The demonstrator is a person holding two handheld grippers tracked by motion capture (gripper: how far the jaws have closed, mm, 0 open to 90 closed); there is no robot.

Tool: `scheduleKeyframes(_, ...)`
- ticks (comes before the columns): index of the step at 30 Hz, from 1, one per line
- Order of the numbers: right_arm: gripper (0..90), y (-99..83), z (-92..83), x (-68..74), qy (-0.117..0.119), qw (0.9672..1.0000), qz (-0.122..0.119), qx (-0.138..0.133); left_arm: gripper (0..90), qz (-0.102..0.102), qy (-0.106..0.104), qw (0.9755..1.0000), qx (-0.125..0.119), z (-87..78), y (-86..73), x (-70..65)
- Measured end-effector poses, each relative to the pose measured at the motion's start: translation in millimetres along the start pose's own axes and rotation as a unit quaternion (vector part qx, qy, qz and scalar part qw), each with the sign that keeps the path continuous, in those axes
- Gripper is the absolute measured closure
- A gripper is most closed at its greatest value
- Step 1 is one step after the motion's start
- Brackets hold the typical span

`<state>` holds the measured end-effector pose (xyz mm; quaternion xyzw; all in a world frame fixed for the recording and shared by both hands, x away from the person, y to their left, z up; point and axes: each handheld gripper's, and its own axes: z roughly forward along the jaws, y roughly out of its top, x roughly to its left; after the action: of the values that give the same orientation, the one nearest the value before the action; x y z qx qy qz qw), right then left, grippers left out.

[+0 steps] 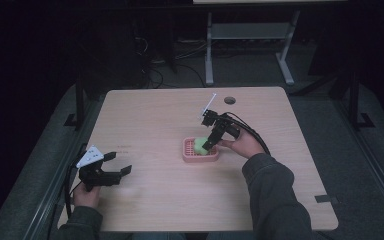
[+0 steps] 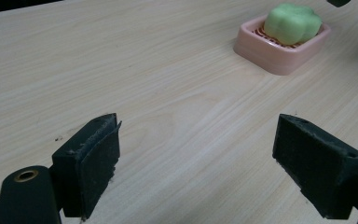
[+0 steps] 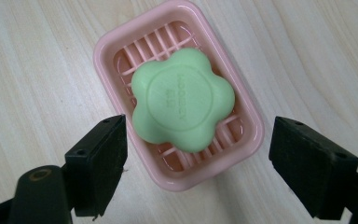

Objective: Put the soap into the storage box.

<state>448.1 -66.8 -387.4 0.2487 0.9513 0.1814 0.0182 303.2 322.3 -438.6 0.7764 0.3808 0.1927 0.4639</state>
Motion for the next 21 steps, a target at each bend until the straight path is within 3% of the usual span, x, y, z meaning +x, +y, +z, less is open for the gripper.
scheduleKeyframes(21, 19.9, -11.3, -10.9, 1.1, -0.004, 1.0, 0.004, -0.002, 14.4, 0.003, 0.001, 1.0, 0.007, -0.5, 0.2, -0.1)
